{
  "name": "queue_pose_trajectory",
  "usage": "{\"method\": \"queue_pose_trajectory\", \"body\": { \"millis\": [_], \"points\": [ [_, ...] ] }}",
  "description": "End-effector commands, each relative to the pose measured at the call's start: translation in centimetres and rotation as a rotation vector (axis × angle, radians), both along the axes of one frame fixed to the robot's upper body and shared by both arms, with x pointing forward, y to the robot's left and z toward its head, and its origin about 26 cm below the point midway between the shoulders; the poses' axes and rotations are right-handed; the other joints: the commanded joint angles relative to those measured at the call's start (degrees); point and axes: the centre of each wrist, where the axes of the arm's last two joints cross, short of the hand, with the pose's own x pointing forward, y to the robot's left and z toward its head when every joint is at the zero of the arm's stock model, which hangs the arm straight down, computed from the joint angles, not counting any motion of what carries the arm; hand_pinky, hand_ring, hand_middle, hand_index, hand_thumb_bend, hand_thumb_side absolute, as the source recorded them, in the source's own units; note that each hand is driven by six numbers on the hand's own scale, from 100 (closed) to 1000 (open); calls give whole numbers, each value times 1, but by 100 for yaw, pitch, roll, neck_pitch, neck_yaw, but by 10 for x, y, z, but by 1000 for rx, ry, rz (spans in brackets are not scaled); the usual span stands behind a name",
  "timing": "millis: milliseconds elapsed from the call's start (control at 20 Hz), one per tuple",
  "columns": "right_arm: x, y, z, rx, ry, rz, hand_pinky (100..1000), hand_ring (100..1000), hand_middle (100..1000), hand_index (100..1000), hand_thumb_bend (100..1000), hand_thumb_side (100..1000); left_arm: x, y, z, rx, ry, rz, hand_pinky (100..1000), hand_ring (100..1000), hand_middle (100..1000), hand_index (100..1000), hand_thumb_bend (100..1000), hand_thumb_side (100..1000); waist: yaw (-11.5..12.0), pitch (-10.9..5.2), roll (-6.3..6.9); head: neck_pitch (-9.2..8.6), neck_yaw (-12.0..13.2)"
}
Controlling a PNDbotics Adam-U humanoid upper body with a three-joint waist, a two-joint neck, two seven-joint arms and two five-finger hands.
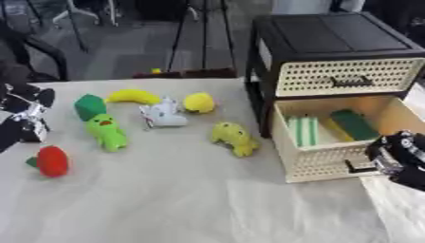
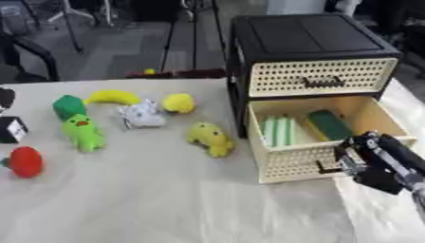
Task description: Pick up objects from table and place into drawer.
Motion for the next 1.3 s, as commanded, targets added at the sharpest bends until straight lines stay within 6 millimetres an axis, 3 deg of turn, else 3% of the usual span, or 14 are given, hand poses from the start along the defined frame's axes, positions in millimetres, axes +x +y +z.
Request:
{"method": "queue_pose_trajectory", "body": {
  "millis": [50, 400, 650, 700, 850, 1050, 1300],
  "points": [
    [0, -1, 15, 8, -74, -8, 100, 100, 149, 660, 100, 816, 3, 19, 0, 68, 32, 73, 652, 605, 589, 719, 475, 800, -11, -51, 11, -47, 32],
    [-1, 1, 21, 21, -108, -5, 100, 100, 149, 659, 100, 805, 18, 44, -26, 214, 184, 175, 655, 628, 617, 749, 526, 786, -63, -55, 15, -41, 56],
    [-2, 2, 23, 25, -114, -2, 100, 100, 149, 660, 100, 805, 28, 50, -33, 277, 233, 176, 656, 634, 621, 754, 543, 779, -75, -61, 11, -36, 65],
    [-2, 3, 24, 25, -115, 1, 100, 100, 148, 662, 100, 799, 29, 51, -34, 281, 234, 174, 655, 650, 640, 771, 673, 703, -82, -63, 7, -35, 71],
    [-1, 8, 29, 35, -132, 25, 100, 100, 147, 662, 100, 797, 42, 42, -37, 332, 284, 122, 657, 670, 658, 779, 740, 631, -160, -68, -22, -37, 110],
    [-2, 10, 32, 46, -137, 34, 100, 100, 147, 663, 100, 796, 55, 44, -43, 393, 382, 72, 655, 695, 686, 794, 764, 532, -176, -79, -36, -25, 110],
    [-3, 11, 33, 51, -134, 36, 100, 100, 146, 665, 100, 797, 64, 47, -35, 446, 451, 68, 634, 691, 691, 799, 743, 480, -176, -94, -51, -16, 111]
  ]
}}
